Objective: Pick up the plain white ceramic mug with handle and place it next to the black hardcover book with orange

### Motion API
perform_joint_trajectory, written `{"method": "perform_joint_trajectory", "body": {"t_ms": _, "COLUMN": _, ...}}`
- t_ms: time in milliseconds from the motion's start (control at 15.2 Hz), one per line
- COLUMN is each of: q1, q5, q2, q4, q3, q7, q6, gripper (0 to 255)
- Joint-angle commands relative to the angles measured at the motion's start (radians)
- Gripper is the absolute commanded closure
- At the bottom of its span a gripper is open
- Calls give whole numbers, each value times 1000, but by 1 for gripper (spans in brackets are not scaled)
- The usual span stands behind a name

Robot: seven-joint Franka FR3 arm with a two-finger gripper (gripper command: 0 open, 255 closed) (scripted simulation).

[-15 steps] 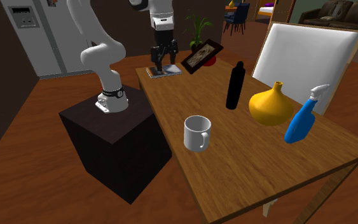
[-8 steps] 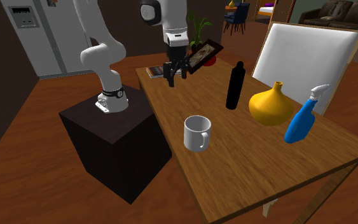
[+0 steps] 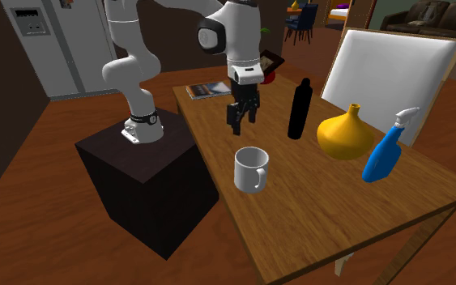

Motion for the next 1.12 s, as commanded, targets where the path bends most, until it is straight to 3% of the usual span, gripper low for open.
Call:
{"method": "perform_joint_trajectory", "body": {"t_ms": 0, "q1": -6, "q5": -3, "q2": 72, "q4": 66, "q3": -5, "q7": -11, "q6": 13, "gripper": 0}}
{"method": "perform_joint_trajectory", "body": {"t_ms": 264, "q1": -17, "q5": -6, "q2": 219, "q4": 213, "q3": -13, "q7": -31, "q6": 25, "gripper": 0}}
{"method": "perform_joint_trajectory", "body": {"t_ms": 726, "q1": -19, "q5": -3, "q2": 270, "q4": 188, "q3": -12, "q7": -32, "q6": 101, "gripper": 0}}
{"method": "perform_joint_trajectory", "body": {"t_ms": 1056, "q1": -19, "q5": -3, "q2": 275, "q4": 187, "q3": -12, "q7": -32, "q6": 107, "gripper": 0}}
